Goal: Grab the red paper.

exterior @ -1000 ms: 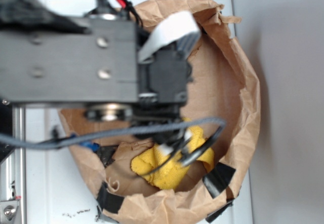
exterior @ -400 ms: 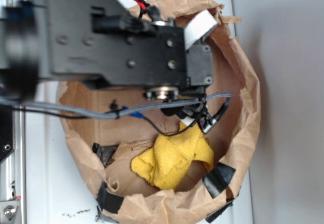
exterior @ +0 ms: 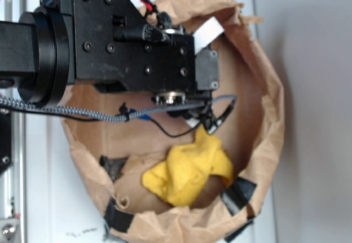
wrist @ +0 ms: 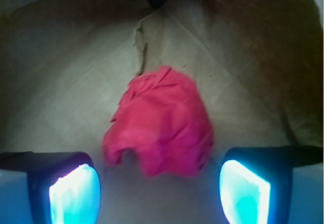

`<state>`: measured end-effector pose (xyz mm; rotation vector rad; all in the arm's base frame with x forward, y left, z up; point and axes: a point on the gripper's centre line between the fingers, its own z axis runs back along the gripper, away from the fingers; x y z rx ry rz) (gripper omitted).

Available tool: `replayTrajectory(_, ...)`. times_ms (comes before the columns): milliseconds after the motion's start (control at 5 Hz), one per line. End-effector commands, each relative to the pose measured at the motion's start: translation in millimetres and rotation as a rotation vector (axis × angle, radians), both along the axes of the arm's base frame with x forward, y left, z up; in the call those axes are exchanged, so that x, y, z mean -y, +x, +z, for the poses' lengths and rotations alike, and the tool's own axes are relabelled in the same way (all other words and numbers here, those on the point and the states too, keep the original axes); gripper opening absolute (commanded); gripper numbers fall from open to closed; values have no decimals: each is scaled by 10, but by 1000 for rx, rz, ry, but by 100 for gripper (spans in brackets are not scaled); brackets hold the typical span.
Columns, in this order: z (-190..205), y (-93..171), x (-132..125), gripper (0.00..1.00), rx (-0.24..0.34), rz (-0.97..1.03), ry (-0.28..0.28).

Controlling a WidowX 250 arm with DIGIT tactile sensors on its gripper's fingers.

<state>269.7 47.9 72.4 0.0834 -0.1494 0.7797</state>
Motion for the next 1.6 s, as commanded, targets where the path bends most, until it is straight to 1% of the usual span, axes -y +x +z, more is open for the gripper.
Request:
replayTrajectory(0, -27, 247, -197, 100, 69, 34, 25)
replayTrajectory(200, -185, 400, -69, 100, 101, 19, 68)
replayTrajectory(400, -316, 423, 13, 83, 107, 16, 103)
replayTrajectory(600, -354, 371, 58, 0, 118, -4, 119)
replayTrajectory(800, -304, 341, 62, 0, 130, -29, 108)
replayTrajectory(1000, -96, 271, 72, 0, 143, -70, 50)
replayTrajectory(1200, 374, 155, 113, 0, 169, -121, -77)
replayTrajectory(1400, 771, 182, 46, 0, 192, -184, -188)
